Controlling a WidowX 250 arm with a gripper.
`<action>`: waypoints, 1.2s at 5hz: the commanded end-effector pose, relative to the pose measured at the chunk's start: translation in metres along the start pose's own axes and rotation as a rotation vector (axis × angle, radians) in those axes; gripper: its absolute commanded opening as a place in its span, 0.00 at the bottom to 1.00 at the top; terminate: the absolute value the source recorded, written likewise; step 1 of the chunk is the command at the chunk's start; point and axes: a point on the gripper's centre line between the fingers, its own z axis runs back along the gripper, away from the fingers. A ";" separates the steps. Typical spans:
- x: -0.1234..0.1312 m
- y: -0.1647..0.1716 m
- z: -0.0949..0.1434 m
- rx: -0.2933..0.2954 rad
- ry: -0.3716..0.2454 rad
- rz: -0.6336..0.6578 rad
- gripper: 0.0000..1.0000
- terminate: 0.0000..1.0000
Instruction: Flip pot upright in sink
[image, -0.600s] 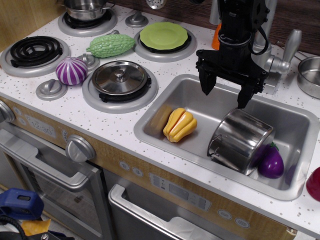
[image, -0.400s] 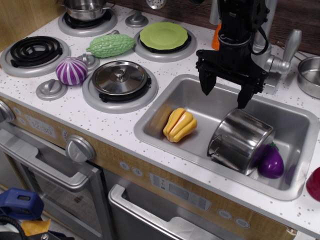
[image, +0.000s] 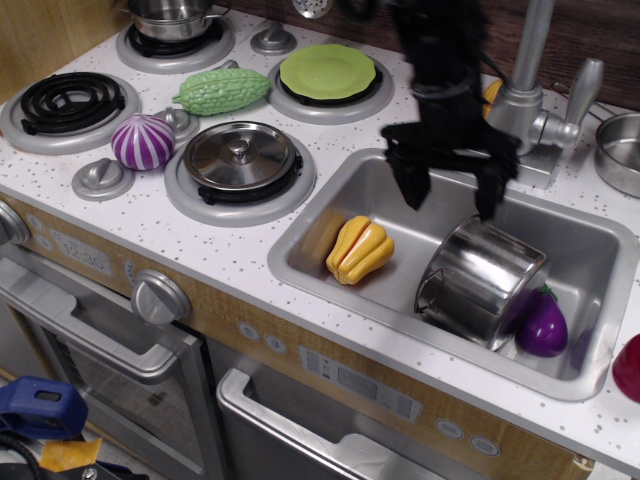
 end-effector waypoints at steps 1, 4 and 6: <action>0.005 -0.001 0.005 -0.068 -0.061 0.013 1.00 0.00; -0.001 -0.022 -0.037 -0.135 -0.150 0.203 1.00 0.00; -0.006 -0.040 -0.047 -0.103 -0.211 0.266 1.00 0.00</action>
